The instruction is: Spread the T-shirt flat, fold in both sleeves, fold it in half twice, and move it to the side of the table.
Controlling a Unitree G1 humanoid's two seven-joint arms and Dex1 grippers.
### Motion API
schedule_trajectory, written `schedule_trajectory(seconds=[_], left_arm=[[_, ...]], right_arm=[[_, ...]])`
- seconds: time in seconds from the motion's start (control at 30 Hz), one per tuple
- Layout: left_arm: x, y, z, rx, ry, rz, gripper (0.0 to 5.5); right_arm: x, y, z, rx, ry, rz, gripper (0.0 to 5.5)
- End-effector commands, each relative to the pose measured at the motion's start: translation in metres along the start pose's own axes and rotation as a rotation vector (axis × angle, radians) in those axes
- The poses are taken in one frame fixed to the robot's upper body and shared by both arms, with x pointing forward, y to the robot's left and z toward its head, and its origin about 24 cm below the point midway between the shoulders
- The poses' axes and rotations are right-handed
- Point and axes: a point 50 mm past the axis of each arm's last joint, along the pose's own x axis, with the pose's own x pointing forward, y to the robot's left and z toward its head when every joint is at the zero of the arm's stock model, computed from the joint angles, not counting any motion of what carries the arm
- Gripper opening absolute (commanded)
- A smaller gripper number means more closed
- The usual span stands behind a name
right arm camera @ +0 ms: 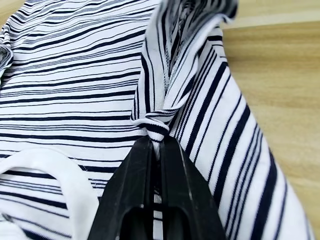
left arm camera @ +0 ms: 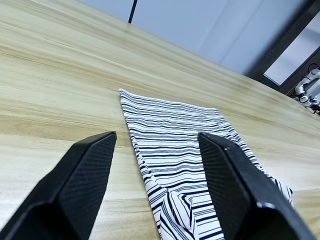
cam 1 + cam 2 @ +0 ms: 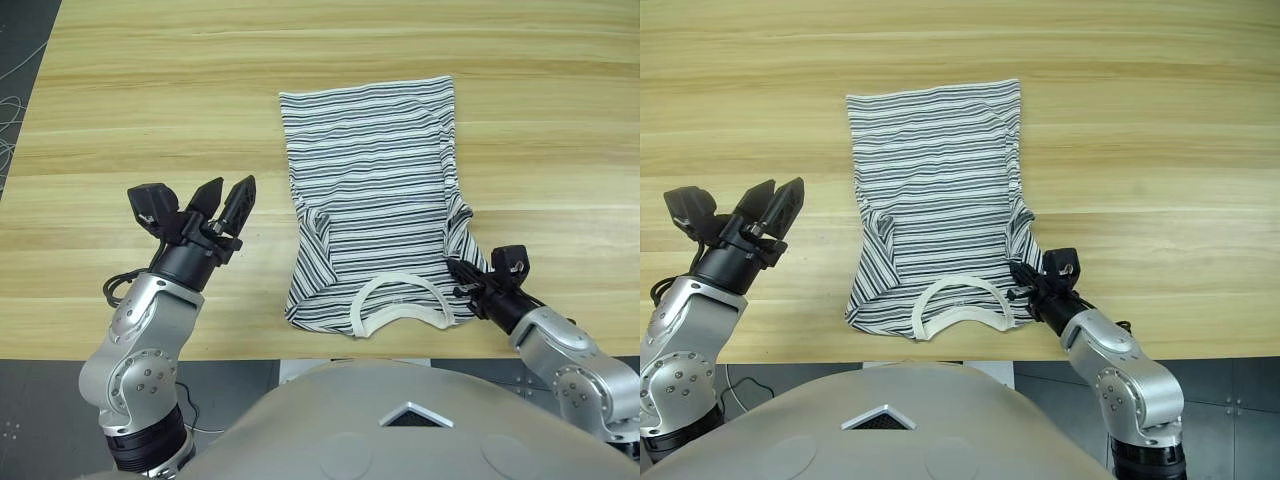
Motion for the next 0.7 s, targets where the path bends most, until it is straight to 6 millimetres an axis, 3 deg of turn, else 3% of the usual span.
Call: schedule_trajectory(seconds=[0.03, 0.37, 0.7], left_arm=[[0.0, 0.001, 0.0, -0.001, 0.001, 0.007, 3.05], [0.0, 0.003, 0.0, -0.002, 0.001, 0.009, 3.05], [-0.001, 0.004, -0.002, -0.003, 0.008, 0.008, 3.05]], right_arm=[[0.006, 0.004, 0.002, -0.001, -0.029, 0.013, 0.13], [0.005, 0.004, 0.004, -0.059, -0.025, 0.021, 1.81], [0.003, 0.009, 0.014, -0.065, -0.092, 0.067, 1.81]])
